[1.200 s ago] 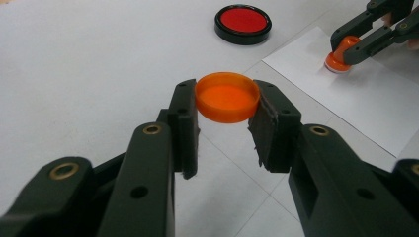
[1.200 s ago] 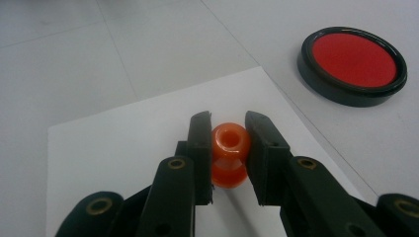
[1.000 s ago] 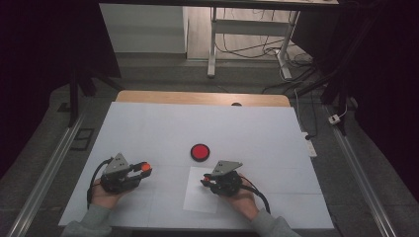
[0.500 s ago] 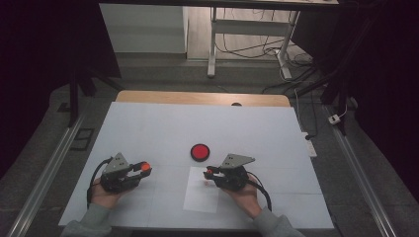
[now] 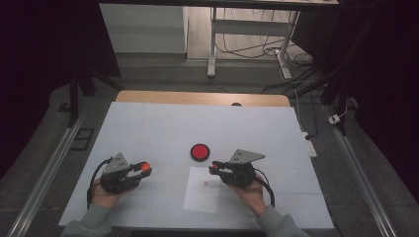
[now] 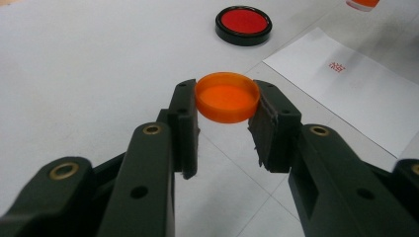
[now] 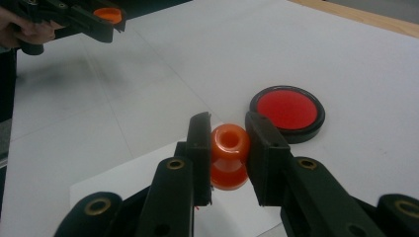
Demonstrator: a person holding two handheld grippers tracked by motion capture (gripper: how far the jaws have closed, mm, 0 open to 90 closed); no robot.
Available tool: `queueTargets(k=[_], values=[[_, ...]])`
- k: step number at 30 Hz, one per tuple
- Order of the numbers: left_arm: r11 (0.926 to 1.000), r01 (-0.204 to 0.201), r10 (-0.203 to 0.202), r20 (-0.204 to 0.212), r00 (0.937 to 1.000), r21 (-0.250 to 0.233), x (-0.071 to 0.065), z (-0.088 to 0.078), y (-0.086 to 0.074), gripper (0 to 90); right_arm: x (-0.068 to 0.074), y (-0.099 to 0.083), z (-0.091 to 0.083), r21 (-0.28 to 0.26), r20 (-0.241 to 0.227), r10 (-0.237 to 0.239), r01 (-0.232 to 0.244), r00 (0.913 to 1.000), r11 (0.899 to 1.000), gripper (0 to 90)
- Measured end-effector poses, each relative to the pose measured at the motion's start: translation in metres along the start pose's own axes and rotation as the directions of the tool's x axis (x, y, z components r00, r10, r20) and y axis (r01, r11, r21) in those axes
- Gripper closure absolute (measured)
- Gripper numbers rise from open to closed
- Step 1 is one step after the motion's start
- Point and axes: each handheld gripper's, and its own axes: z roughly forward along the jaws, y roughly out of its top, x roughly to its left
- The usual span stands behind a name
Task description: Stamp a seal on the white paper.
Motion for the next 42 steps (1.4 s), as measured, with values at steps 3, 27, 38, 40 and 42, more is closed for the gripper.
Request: queueTargets(k=[3,27,38,40,42], values=[[1.0000,0.000,0.000,0.001,1.0000,0.002,0.000,0.000,0.000,64.1,-0.002,0.000,-0.002,-0.006,0.005,0.003,-0.003,1.0000,1.000,72.3],[1.0000,-0.002,0.002,0.004,1.0000,0.004,0.000,0.001,0.000,64.1,-0.020,0.007,-0.026,-0.065,0.052,0.050,-0.046,0.9974,0.997,72.3],[1.0000,-0.004,0.004,0.004,1.0000,0.004,-0.001,0.001,0.000,64.1,-0.026,0.006,-0.032,-0.069,0.063,0.063,-0.059,0.9960,0.996,72.3],[1.0000,-0.004,0.004,0.005,1.0000,0.004,-0.001,0.001,0.000,64.1,-0.026,0.006,-0.032,-0.070,0.063,0.064,-0.060,0.9959,0.996,72.3],[1.0000,-0.004,0.004,0.006,1.0000,0.003,-0.001,0.000,0.000,64.1,-0.026,0.007,-0.032,-0.073,0.062,0.065,-0.061,0.9959,0.996,72.3]])
